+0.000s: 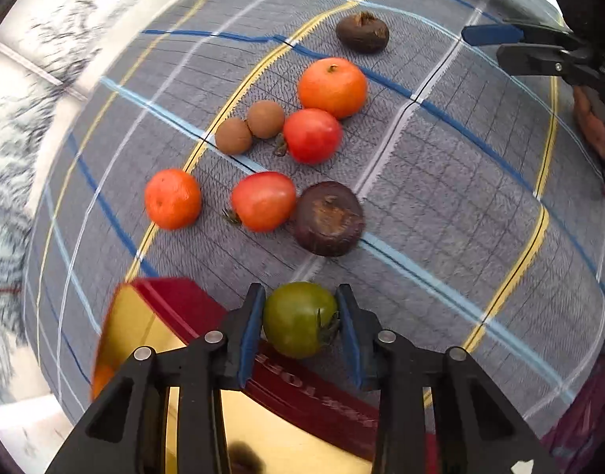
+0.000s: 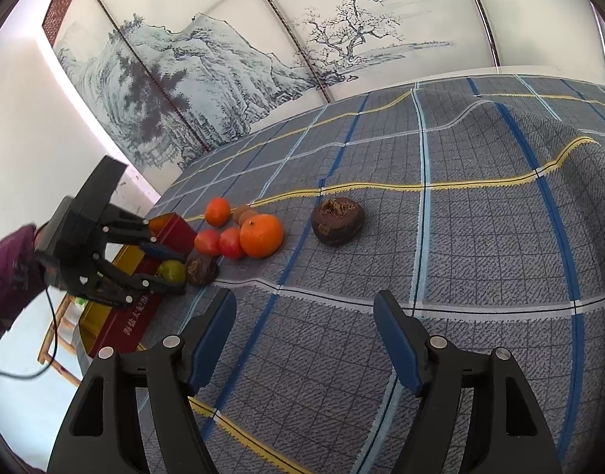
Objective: Organize fruits
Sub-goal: 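Carry the lime with the left gripper into the tin while the right gripper grasps an orange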
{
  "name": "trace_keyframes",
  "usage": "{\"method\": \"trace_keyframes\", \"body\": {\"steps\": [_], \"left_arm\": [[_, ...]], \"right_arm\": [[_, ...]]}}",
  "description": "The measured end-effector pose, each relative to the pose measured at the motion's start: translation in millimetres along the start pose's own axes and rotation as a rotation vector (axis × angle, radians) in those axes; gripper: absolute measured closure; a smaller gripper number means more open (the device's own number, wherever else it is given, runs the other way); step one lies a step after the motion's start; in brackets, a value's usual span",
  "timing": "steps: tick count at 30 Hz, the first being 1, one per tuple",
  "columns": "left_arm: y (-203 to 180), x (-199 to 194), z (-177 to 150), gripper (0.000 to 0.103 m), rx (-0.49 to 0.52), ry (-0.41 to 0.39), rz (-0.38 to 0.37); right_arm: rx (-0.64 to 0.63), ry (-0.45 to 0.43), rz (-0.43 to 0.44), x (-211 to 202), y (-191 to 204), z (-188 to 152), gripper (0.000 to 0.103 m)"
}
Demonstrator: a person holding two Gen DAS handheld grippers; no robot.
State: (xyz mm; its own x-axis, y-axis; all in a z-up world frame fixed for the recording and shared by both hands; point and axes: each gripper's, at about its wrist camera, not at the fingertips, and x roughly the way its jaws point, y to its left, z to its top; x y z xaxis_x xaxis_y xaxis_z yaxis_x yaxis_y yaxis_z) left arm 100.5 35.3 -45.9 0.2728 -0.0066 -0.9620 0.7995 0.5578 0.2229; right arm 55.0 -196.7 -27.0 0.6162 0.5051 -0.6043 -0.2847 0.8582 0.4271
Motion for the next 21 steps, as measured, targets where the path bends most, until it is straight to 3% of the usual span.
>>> {"method": "trace_keyframes", "body": {"steps": [4, 7, 13, 16, 21], "left_arm": [[-24, -29, -20, 0.070, -0.129, -0.116, 0.044], [-49, -58, -31, 0.070, -0.262, -0.222, 0.033], [-76, -91, -24, 0.070, -0.499, -0.394, -0.036], [-87, -102, -25, 0.070, -0.550, -0.452, -0.034], [-94, -114, -35, 0.070, -0.588, -0.482, -0.023]], "right_arm": [[0.000, 0.002, -0.010, 1, 0, 0, 0.029], [-0.038, 0.010, 0.002, 4, 7, 1, 0.029], [-0.317, 0.049, 0.030, 28, 51, 19, 0.031], [-0.430, 0.097, 0.030, 54, 61, 34, 0.038], [-0.622, 0.163, 0.029, 83, 73, 47, 0.043]]}}
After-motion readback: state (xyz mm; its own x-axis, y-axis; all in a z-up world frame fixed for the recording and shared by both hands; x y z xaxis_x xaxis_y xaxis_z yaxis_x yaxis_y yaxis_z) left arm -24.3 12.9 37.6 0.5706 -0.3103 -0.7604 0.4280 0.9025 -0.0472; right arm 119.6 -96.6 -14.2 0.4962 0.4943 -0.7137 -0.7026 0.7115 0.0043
